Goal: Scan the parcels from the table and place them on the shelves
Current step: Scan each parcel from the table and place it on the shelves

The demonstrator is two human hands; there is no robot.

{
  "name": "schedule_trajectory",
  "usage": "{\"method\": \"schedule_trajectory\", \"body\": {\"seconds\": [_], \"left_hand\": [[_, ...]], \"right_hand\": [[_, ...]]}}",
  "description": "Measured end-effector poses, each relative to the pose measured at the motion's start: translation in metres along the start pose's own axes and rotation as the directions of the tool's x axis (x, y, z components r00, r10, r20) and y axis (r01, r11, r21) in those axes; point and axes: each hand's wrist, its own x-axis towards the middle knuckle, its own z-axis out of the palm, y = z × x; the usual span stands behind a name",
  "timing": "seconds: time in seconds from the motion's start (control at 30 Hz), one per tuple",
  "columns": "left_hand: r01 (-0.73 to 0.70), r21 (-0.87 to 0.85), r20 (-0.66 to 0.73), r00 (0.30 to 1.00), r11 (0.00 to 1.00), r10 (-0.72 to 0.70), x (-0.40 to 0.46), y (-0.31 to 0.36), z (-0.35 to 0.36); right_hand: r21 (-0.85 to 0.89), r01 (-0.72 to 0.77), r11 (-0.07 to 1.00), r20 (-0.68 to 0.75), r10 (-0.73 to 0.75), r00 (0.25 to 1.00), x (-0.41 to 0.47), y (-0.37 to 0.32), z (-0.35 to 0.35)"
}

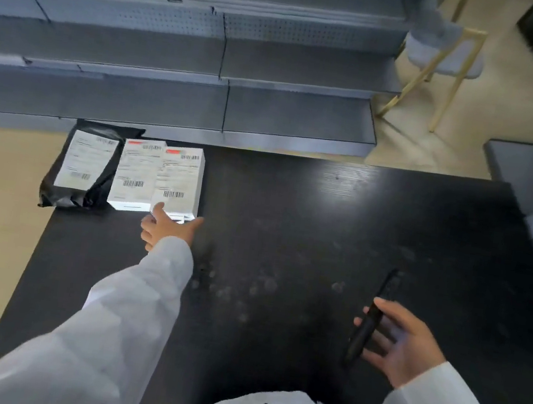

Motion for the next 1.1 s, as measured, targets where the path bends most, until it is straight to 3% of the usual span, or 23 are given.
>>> {"method": "schedule_trajectory", "body": {"seconds": [0.3, 0.5, 0.7, 0.87, 0.97, 1.1], "left_hand": [[-0.045, 0.115, -0.093, 0.994, 0.992, 0.056, 0.055, 0.012, 0.018], [-0.099, 0.162, -0.062, 0.992, 0.982, 0.111, 0.018, -0.009, 0.028], [-0.192, 0.283, 0.161, 0.975, 0.94, 0.151, -0.085, -0.062, 0.044], [-0.312, 0.388, 0.355, 0.919, 0.868, 0.172, -0.194, -0.112, 0.071], [-0.41, 0.423, 0.411, 0.882, 0.808, 0.232, -0.246, -0.134, 0.082], [-0.417, 0.46, 0.401, 0.885, 0.784, 0.236, -0.275, -0.142, 0.092]], "right_hand": [[0.08, 0.049, 0.996, -0.058, -0.044, 0.997, -0.003, 0.006, 0.026], [0.12, 0.051, 0.991, -0.088, -0.041, 0.995, -0.014, 0.006, 0.007], [0.156, 0.001, 0.988, -0.042, 0.006, 0.999, -0.016, 0.001, -0.028], [0.173, -0.038, 0.984, 0.049, 0.03, 0.998, -0.008, 0.005, -0.07], [0.161, -0.103, 0.982, 0.112, 0.086, 0.99, 0.0, 0.02, -0.099], [0.151, -0.179, 0.972, 0.139, 0.158, 0.978, 0.005, 0.048, -0.139]]}}
